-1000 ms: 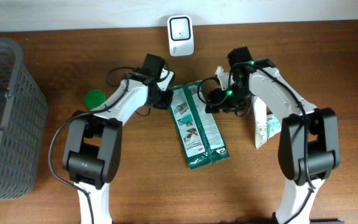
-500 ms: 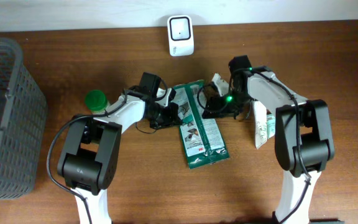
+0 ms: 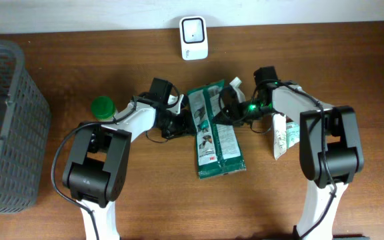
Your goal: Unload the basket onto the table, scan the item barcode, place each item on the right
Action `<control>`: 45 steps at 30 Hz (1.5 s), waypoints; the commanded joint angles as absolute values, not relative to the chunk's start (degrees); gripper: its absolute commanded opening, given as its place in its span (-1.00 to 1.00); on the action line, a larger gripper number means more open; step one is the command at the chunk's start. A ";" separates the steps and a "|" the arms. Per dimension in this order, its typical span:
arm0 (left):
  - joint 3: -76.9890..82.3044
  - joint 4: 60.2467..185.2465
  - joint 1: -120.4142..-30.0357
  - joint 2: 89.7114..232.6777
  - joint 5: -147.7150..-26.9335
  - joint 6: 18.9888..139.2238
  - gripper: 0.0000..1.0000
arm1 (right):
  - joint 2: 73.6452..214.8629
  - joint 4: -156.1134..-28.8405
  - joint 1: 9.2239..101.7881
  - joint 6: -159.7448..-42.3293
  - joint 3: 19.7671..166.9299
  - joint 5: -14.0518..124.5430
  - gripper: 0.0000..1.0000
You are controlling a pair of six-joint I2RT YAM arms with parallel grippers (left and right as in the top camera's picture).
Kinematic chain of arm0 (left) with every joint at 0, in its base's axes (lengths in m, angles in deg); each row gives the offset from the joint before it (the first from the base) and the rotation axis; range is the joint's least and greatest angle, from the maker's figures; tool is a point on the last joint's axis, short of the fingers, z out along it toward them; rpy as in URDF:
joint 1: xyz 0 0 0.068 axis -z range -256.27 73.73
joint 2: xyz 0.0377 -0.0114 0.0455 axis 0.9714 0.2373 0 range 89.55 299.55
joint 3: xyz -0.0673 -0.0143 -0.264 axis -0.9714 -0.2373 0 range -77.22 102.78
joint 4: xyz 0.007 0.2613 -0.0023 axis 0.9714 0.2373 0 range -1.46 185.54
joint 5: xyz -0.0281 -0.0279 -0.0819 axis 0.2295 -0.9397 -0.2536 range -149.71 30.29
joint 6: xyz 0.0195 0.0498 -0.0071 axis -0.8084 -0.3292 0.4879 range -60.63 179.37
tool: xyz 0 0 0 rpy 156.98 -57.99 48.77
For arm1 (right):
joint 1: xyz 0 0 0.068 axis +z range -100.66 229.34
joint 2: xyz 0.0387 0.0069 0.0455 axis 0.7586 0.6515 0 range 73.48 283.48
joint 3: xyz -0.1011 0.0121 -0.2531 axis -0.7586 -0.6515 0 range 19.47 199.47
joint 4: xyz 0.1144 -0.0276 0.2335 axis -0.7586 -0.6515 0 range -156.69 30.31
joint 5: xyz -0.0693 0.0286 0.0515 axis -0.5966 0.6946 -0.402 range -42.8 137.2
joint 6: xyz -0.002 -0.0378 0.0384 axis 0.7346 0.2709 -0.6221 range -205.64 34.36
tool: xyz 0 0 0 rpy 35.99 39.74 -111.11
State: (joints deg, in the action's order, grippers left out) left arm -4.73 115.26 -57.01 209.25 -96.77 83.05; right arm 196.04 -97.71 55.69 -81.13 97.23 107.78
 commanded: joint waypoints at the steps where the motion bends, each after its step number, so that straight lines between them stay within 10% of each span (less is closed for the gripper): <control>1: -5.56 115.06 -57.07 210.86 -96.42 83.62 -1.00 | 194.43 -97.60 54.12 -81.63 97.71 109.35 -0.92; 11: -2.43 117.69 -72.13 195.50 -79.28 72.93 -1.00 | 164.85 -104.49 54.21 -73.39 97.93 119.76 -0.92; 15: -2.43 117.66 -72.15 195.50 -78.04 72.93 -0.70 | 158.32 -105.36 54.31 -73.69 97.93 120.85 -0.92; 17: -2.43 117.66 -72.07 195.50 -77.38 72.93 -0.36 | 157.77 -105.34 55.78 -77.85 98.12 111.25 -0.92; 21: -2.43 117.51 -72.04 195.50 -77.25 72.93 0.98 | 158.10 -105.41 65.33 -86.13 103.06 74.32 -0.92; 27: -2.43 115.85 -72.04 195.50 -77.25 72.95 0.98 | 177.40 -110.74 73.40 -78.68 132.46 27.26 -0.92; 32: -2.43 115.79 -72.04 195.50 -77.25 72.95 0.98 | 193.36 -91.02 77.02 -54.29 134.82 -0.15 -0.92; 45: -2.43 115.79 -72.04 195.50 -77.25 72.95 0.98 | 216.00 -62.13 77.94 -26.07 134.80 -4.81 -0.92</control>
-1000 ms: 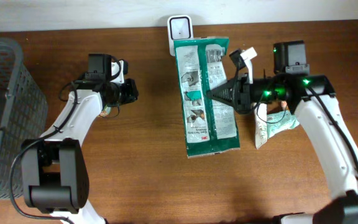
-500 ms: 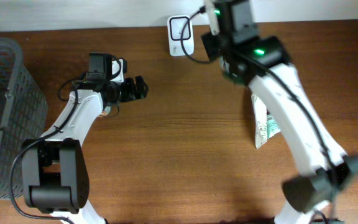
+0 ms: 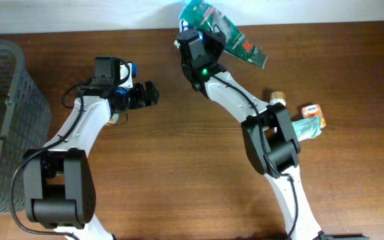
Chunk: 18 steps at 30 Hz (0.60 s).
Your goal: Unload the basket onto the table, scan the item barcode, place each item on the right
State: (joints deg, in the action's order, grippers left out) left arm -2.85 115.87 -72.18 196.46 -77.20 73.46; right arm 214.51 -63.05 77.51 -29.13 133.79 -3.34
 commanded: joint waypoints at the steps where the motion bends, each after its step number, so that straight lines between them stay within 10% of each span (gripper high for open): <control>1: -2.43 115.79 -72.04 195.50 -77.25 72.95 0.98 | 216.24 -62.00 77.94 -26.05 134.80 -4.61 -0.92; 18: -2.43 115.79 -72.04 195.50 -77.25 72.95 0.98 | 206.86 -69.78 78.95 -32.32 134.80 -10.25 -0.92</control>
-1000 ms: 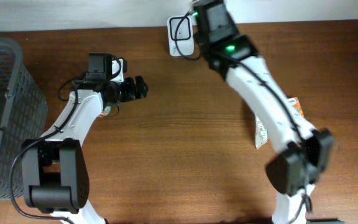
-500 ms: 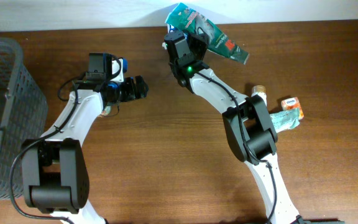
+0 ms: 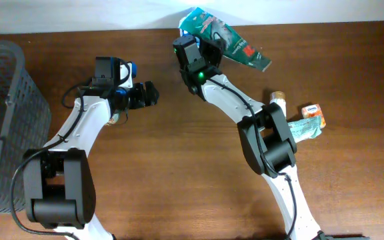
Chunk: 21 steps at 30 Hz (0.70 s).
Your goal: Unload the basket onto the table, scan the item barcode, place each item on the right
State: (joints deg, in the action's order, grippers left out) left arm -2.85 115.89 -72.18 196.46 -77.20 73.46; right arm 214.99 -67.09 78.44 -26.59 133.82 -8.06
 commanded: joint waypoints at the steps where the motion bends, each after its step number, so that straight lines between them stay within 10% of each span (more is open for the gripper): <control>1: -2.43 115.79 -72.04 195.50 -77.25 72.95 0.98 | 204.46 -73.43 78.95 -34.37 134.80 -10.31 -0.92; 11: -2.43 115.79 -72.04 195.50 -77.25 72.95 0.98 | 192.68 -142.56 67.17 -101.93 134.54 -4.35 -0.92; 21: -2.43 115.79 -72.04 195.50 -77.25 72.95 0.98 | 192.90 -142.28 50.82 -103.64 125.18 14.65 -0.90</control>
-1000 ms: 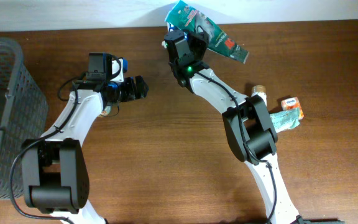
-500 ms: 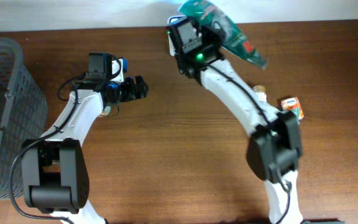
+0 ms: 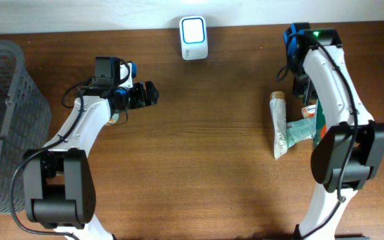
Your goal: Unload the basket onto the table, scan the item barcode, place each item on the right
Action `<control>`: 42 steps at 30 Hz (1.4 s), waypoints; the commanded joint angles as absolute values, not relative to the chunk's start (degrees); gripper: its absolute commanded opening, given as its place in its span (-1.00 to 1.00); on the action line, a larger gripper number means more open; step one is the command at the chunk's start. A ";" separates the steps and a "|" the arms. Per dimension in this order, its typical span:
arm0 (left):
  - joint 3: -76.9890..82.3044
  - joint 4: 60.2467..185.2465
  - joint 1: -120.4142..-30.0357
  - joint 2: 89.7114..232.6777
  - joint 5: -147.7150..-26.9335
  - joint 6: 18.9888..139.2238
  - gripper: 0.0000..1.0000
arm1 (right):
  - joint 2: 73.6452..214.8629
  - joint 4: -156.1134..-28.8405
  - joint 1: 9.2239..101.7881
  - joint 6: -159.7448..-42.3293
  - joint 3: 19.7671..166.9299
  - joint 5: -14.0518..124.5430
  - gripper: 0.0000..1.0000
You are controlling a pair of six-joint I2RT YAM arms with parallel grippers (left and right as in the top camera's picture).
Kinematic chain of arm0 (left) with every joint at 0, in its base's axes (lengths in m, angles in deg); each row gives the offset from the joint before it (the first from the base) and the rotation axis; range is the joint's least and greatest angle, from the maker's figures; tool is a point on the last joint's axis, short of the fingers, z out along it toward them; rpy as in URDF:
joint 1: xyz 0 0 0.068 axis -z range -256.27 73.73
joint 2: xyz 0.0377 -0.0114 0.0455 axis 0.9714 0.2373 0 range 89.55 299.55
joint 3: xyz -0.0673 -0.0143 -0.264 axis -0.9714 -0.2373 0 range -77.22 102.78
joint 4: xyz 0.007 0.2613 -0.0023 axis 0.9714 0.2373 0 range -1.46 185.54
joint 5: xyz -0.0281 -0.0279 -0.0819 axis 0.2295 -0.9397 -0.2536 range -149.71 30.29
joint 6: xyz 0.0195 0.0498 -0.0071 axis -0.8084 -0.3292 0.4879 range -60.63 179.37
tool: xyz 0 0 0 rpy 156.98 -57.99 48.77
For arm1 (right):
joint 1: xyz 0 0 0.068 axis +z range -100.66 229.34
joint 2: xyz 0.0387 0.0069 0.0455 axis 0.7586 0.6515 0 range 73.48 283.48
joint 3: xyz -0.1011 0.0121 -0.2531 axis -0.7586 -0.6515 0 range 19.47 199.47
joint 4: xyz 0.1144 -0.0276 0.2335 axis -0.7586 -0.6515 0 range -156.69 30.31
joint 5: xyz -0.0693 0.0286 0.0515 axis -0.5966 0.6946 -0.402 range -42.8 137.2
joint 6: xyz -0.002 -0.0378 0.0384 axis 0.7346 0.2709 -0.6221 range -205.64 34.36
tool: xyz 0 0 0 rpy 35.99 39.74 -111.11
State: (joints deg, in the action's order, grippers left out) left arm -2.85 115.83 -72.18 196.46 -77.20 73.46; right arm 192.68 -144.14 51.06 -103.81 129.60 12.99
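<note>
The white scanner (image 3: 193, 30) stands at the table's far edge, its face lit and nothing in front of it. My right gripper (image 3: 303, 92) hangs at the far right over a pile of items. A narrow strip of the green bag (image 3: 319, 123) shows just below its fingers, beside the arm; the rest is hidden. The gripper seems shut on the bag's top. My left gripper (image 3: 151, 95) hovers left of centre, open and holding nothing.
A grey mesh basket (image 3: 2, 120) fills the left edge. Under the right arm lie a tube (image 3: 278, 130), a green and white sachet (image 3: 299, 131) and a small orange box (image 3: 308, 109). A small item (image 3: 115, 119) peeks from under the left arm.
My right gripper was at the scanner with the green bag held up over it. Now it is at the far right above the pile, and the scanner is uncovered. The left arm has not moved.
Both grippers were at the green bag lying flat mid-table. Then the right gripper held the bag over the scanner at the far edge, with the left gripper drawn back and open. It was still there at the following moment. Now the bag is at the right side.
</note>
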 commanded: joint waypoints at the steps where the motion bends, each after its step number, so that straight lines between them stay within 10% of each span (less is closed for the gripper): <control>1: -2.43 115.81 -72.04 195.50 -77.25 72.95 0.98 | 192.90 -140.14 50.82 -103.66 122.41 14.65 -0.81; 4: -2.43 115.79 -72.04 195.50 -77.25 72.95 0.98 | 192.81 -138.76 50.82 -103.64 121.14 14.58 0.24; 6: -2.43 115.79 -72.04 195.50 -77.25 72.95 0.98 | 192.74 -138.91 50.86 -102.85 122.71 15.83 0.57; 15: -2.43 115.81 -72.04 195.50 -77.25 72.95 0.98 | 191.59 -141.67 51.58 -89.87 139.70 69.62 0.69; 25: -2.48 117.64 -71.89 195.61 -76.59 73.37 0.98 | 191.93 -131.59 58.93 -90.79 138.89 70.14 0.78; 29: 3.29 121.29 -71.87 194.54 -70.08 68.21 0.24 | 191.96 -130.87 61.20 -90.74 138.89 69.86 0.79; 33: 20.60 135.87 -71.85 194.30 -57.40 65.26 0.37 | 192.02 -130.10 62.14 -90.76 138.89 69.07 0.79; 34: 20.86 137.25 -71.85 194.30 -55.15 65.28 0.99 | 192.13 -130.10 62.14 -90.76 138.89 69.07 0.79; 42: 6.79 135.02 -76.50 194.67 -45.14 64.39 0.94 | 193.14 -130.10 62.14 -90.74 138.36 69.05 0.79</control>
